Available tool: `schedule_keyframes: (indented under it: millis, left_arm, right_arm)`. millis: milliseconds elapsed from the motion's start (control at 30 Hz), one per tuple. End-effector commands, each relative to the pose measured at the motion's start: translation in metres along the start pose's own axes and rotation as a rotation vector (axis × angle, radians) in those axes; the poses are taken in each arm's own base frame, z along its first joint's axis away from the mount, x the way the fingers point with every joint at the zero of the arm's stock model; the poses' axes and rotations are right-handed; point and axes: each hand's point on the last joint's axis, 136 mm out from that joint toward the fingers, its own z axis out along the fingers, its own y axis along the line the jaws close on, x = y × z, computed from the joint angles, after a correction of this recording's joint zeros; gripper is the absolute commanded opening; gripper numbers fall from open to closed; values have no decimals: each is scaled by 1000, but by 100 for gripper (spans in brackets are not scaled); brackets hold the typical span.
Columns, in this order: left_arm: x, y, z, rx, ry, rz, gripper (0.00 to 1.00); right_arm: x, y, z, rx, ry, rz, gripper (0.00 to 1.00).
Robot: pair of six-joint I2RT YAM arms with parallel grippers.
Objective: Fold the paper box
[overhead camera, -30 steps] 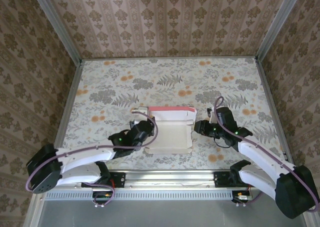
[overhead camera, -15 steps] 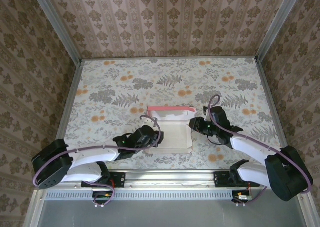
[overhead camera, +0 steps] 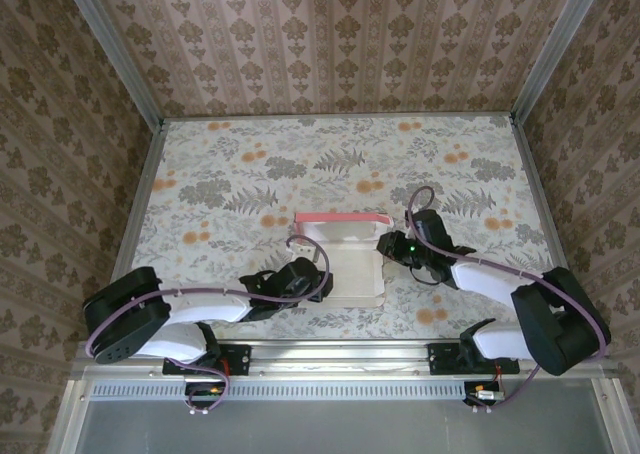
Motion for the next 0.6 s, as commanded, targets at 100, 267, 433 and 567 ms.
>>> schedule_keyframes:
  millis: [100, 267, 433, 567]
  left_arm:
    - [22, 10, 4, -46, 68, -54, 42]
    - [33, 13, 7, -70, 106, -53, 40]
    - [40, 14, 8, -87, 133, -54, 40]
    - [42, 13, 9, -91, 142, -46, 39]
  right_arm:
    - [-25, 1, 5, 15, -81, -10, 29]
    - [-32, -6, 6, 45, -97, -3, 29]
    - [-32, -11, 12, 66, -76, -13, 29]
    - [-30, -14, 19, 66, -66, -8, 29]
